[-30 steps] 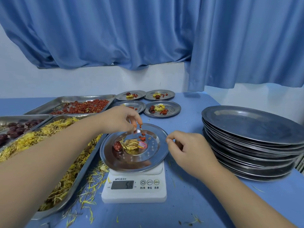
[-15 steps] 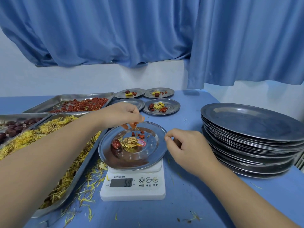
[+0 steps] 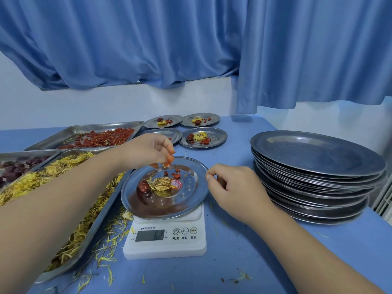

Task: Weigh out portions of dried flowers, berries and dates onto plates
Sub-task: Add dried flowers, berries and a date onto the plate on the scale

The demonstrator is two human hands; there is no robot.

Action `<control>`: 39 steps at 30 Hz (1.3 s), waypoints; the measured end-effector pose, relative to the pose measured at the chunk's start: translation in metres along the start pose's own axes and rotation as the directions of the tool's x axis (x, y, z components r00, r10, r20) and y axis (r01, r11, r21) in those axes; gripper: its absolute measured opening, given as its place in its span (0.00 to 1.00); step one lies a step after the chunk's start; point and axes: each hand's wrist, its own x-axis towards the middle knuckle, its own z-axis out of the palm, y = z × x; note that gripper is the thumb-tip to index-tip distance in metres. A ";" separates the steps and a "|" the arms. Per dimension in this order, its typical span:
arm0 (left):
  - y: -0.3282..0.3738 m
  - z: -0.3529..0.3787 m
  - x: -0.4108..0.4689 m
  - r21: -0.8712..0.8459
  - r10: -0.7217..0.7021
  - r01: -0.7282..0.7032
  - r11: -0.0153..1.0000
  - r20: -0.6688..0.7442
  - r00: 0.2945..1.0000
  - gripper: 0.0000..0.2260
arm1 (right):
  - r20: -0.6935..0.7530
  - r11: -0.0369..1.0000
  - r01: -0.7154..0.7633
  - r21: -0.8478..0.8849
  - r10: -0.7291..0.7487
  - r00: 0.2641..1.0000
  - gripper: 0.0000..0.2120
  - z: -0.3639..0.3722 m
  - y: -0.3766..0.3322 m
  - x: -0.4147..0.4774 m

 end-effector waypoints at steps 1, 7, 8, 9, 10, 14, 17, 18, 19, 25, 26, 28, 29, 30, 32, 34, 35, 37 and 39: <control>0.000 0.001 -0.001 0.012 0.003 -0.003 1.000 -0.012 1.000 0.09 | -0.002 1.000 0.001 0.002 -0.001 1.000 0.06 0.000 0.000 0.000; 0.001 0.008 -0.002 0.074 0.021 -0.014 0.997 -0.088 0.996 0.10 | -0.005 1.000 0.005 0.011 -0.005 1.000 0.06 0.001 0.000 0.000; 0.002 0.009 -0.002 0.084 0.023 -0.015 0.996 -0.088 0.996 0.09 | -0.007 1.000 0.005 0.016 -0.005 1.000 0.06 0.001 0.001 0.000; 0.002 0.009 -0.004 0.088 0.022 -0.014 0.996 -0.085 0.996 0.09 | -0.009 1.000 0.005 0.020 -0.005 1.000 0.06 0.001 0.001 0.000; 0.002 0.009 -0.006 0.077 0.015 -0.008 0.997 -0.083 0.996 0.08 | -0.009 1.000 0.005 0.022 -0.005 1.000 0.06 0.001 0.002 0.000; -0.002 0.011 -0.024 0.040 0.017 -0.009 0.999 -0.195 0.981 0.08 | -0.012 1.000 -0.002 0.014 0.002 1.000 0.06 0.002 0.003 0.000; -0.009 0.018 -0.044 -0.034 0.020 -0.034 0.999 -0.340 0.940 0.10 | -0.024 1.000 -0.009 0.017 0.010 1.000 0.06 0.003 0.004 0.000; -0.012 0.020 -0.051 -0.082 0.007 -0.042 0.996 -0.389 0.921 0.11 | -0.025 1.000 -0.008 0.016 0.009 1.000 0.06 0.003 0.004 -0.001; -0.014 0.022 -0.058 -0.138 -0.013 -0.053 0.989 -0.440 0.898 0.11 | -0.028 1.000 -0.007 0.011 0.008 1.000 0.06 0.004 0.004 -0.001; -0.026 0.026 -0.080 -0.393 -0.204 -0.114 0.912 -0.676 0.708 0.07 | -0.104 0.995 -0.073 0.064 0.079 0.991 0.13 0.009 0.005 -0.005; -0.029 0.027 -0.080 -0.392 -0.205 -0.119 0.912 -0.687 0.697 0.07 | -0.123 0.992 -0.097 0.082 0.106 0.987 0.15 0.009 0.005 -0.005; -0.034 0.030 -0.079 -0.409 -0.207 -0.131 0.903 -0.681 0.702 0.07 | -0.147 0.983 -0.155 0.099 0.169 0.975 0.18 0.010 0.006 -0.004; -0.036 0.031 -0.079 -0.428 -0.217 -0.129 0.895 -0.668 0.712 0.07 | -0.143 0.979 -0.184 0.091 0.195 0.970 0.19 0.011 0.006 -0.004; -0.038 0.032 -0.077 -0.445 -0.229 -0.122 0.887 -0.654 0.721 0.06 | -0.126 0.974 -0.211 0.077 0.219 0.967 0.20 0.013 0.007 -0.003; -0.040 0.033 -0.076 -0.482 -0.256 -0.110 0.869 -0.631 0.732 0.05 | -0.080 0.962 -0.266 0.056 0.270 0.960 0.23 0.016 0.007 -0.003; -0.041 0.032 -0.075 -0.539 -0.287 -0.106 0.835 -0.592 0.753 0.06 | -0.045 0.944 -0.321 0.070 0.324 0.945 0.25 0.018 0.007 -0.003; -0.041 0.031 -0.075 -0.570 -0.304 -0.097 0.816 -0.566 0.766 0.06 | -0.023 0.931 -0.352 0.097 0.356 0.934 0.25 0.019 0.007 -0.004; -0.040 0.030 -0.076 -0.613 -0.333 -0.080 0.786 -0.528 0.781 0.07 | 0.041 0.889 -0.425 0.170 0.425 0.904 0.24 0.020 0.006 -0.004; -0.039 0.029 -0.077 -0.651 -0.348 -0.086 0.754 -0.508 0.788 0.06 | 0.122 0.823 -0.498 0.274 0.484 0.866 0.21 0.021 0.003 -0.003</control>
